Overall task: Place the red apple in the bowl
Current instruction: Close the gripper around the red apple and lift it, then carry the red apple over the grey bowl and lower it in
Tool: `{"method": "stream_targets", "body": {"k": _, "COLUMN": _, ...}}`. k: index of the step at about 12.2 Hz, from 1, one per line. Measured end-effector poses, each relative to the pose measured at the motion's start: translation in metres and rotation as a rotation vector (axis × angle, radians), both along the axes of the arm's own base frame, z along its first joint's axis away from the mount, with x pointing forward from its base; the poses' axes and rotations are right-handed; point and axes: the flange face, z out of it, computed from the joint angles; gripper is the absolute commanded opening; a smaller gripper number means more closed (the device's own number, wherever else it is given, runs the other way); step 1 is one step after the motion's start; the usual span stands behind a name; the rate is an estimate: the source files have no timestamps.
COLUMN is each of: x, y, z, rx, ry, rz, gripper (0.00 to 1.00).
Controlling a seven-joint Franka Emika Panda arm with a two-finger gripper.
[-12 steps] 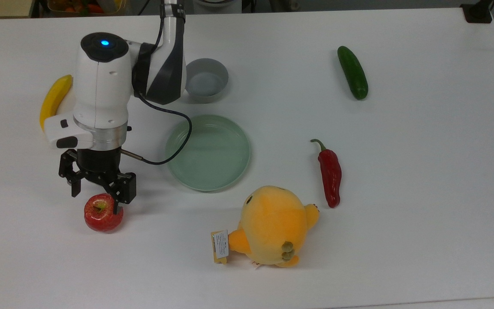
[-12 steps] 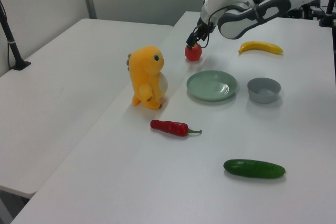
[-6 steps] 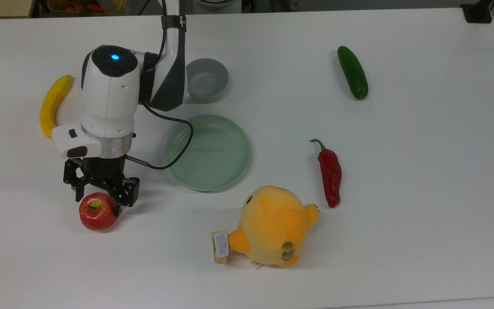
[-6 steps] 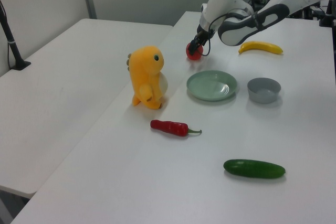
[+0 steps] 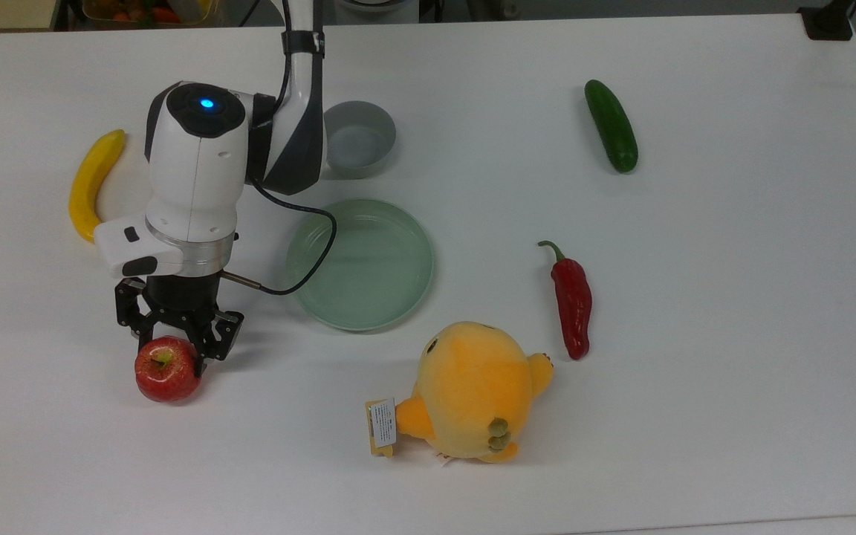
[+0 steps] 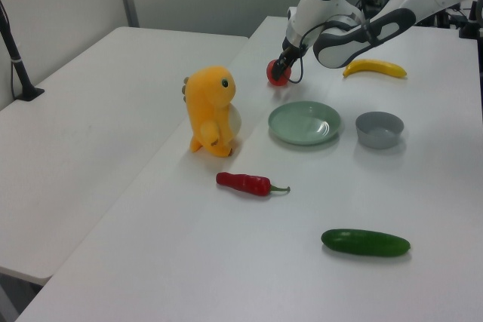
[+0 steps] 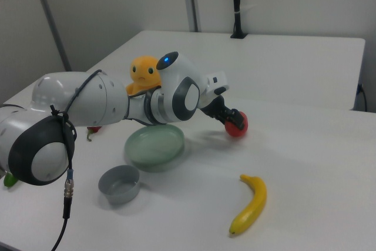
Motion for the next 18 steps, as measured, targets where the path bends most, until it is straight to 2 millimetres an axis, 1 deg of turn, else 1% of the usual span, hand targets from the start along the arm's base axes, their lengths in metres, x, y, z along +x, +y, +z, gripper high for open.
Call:
{"method": "stream_targets", "body": {"k": 1, "x": 0.0, "y": 0.001, "z": 0.006, "rx": 0.0, "ry": -0.007, "rz": 0.002, "gripper": 0.01}}
{"method": "stream_targets", "body": {"k": 3, "x": -0.003, "y": 0.007, "z": 0.03, "rx": 0.001, "ry": -0.031, "rz": 0.008, "gripper": 0.02}}
{"method": "stream_targets", "body": {"k": 5, "x": -0.024, "y": 0.02, "z": 0.048, "rx": 0.008, "ry": -0.011, "rz": 0.019, "gripper": 0.03}}
{"method": "stream_targets", "body": {"k": 6, "x": -0.044, "y": 0.03, "z": 0.055, "rx": 0.011, "ry": 0.035, "rz": 0.02, "gripper": 0.03}}
{"method": "stream_targets", "body": {"k": 9, "x": -0.088, "y": 0.053, "z": 0.073, "rx": 0.018, "ry": 0.14, "rz": 0.022, "gripper": 0.03}}
{"method": "stream_targets", "body": {"k": 11, "x": -0.119, "y": 0.069, "z": 0.077, "rx": 0.021, "ry": 0.196, "rz": 0.035, "gripper": 0.03}}
{"method": "stream_targets", "body": {"k": 13, "x": -0.152, "y": 0.089, "z": 0.086, "rx": 0.014, "ry": 0.246, "rz": 0.052, "gripper": 0.03}}
{"method": "stream_targets", "body": {"k": 15, "x": -0.18, "y": 0.11, "z": 0.102, "rx": -0.006, "ry": 0.29, "rz": 0.069, "gripper": 0.03}}
{"method": "stream_targets", "body": {"k": 16, "x": -0.2, "y": 0.124, "z": 0.11, "rx": -0.016, "ry": 0.304, "rz": 0.087, "gripper": 0.03}}
{"method": "stream_targets", "body": {"k": 17, "x": -0.214, "y": 0.134, "z": 0.112, "rx": -0.021, "ry": 0.324, "rz": 0.098, "gripper": 0.03}}
{"method": "stream_targets", "body": {"k": 18, "x": -0.226, "y": 0.141, "z": 0.109, "rx": -0.006, "ry": 0.356, "rz": 0.095, "gripper": 0.03}}
